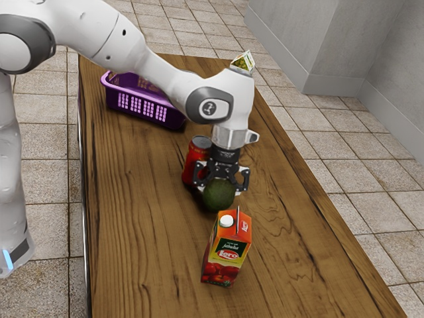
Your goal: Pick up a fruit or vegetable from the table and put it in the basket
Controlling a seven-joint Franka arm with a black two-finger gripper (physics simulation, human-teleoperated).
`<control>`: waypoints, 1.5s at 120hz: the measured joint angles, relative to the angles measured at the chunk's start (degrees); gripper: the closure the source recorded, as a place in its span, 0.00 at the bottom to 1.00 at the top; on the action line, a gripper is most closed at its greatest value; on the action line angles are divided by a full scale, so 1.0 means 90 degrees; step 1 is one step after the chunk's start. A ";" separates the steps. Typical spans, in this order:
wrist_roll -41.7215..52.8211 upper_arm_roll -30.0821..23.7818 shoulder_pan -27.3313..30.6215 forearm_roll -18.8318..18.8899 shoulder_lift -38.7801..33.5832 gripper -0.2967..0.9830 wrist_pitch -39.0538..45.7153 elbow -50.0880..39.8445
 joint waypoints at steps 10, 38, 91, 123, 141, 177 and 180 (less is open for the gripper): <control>-0.0011 0.0000 -0.0162 0.0086 -0.0007 0.47 0.0005 0.0212; -0.0121 0.0026 -0.0160 0.0749 -0.0822 0.47 0.0003 0.0450; -0.0166 0.0439 0.1793 0.1397 -0.1803 0.51 -0.0056 0.0384; 0.0016 0.0446 0.3370 0.1408 -0.2383 0.47 -0.0128 -0.0081; 0.0174 0.0444 0.4169 0.1364 -0.2103 0.47 -0.0161 0.0000; 0.0599 0.0437 0.4642 0.1293 -0.0849 0.48 -0.0151 0.1109; 0.0630 0.0437 0.4639 0.1268 -0.0840 0.43 -0.0148 0.1126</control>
